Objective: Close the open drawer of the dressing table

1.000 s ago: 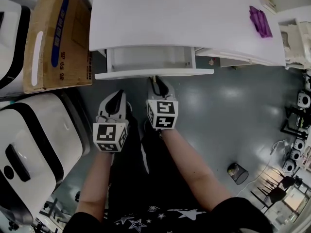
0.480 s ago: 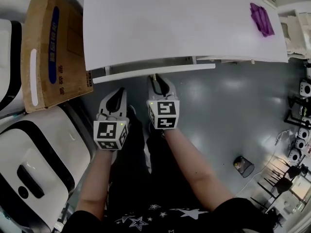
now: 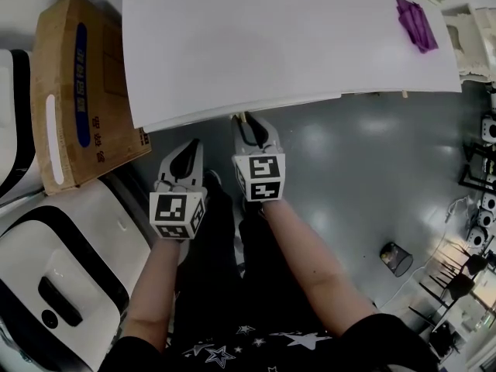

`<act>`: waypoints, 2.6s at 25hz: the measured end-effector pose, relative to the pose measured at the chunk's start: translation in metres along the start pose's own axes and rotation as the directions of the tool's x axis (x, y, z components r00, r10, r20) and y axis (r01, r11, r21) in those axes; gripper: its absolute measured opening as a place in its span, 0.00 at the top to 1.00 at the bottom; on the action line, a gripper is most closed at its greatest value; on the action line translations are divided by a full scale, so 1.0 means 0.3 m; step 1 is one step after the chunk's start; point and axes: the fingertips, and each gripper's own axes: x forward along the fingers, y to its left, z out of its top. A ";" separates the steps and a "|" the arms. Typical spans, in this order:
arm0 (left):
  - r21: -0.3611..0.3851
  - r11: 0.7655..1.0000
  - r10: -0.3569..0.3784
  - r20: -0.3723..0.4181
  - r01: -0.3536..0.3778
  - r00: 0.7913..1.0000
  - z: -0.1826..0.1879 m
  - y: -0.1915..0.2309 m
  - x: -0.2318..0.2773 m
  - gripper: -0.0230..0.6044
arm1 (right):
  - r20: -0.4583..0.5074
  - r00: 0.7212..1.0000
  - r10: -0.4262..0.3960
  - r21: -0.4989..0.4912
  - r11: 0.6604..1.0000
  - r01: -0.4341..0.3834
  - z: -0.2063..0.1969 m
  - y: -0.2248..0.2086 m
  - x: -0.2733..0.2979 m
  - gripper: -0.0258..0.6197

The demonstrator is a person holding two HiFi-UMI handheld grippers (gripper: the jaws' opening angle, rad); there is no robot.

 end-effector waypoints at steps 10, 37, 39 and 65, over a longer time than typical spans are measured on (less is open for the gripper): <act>-0.002 1.000 -0.004 0.003 0.004 1.000 -0.005 0.016 0.000 0.95 | 0.010 1.000 -0.014 -0.002 1.000 0.014 0.005 -0.005 0.023 0.82; 0.001 1.000 -0.002 0.012 0.002 1.000 0.022 0.059 0.002 0.95 | 0.010 0.998 -0.064 0.013 0.998 0.064 0.026 -0.013 0.043 0.82; 0.006 1.000 0.001 0.015 -0.001 1.000 0.027 0.057 -0.006 0.95 | -0.007 0.998 -0.064 0.046 0.997 0.065 0.023 -0.014 0.040 0.81; -0.030 0.987 0.162 0.231 -0.160 0.959 0.276 -0.388 -0.461 0.95 | 0.143 0.987 0.074 0.057 0.995 -0.083 0.343 -0.089 -0.665 0.89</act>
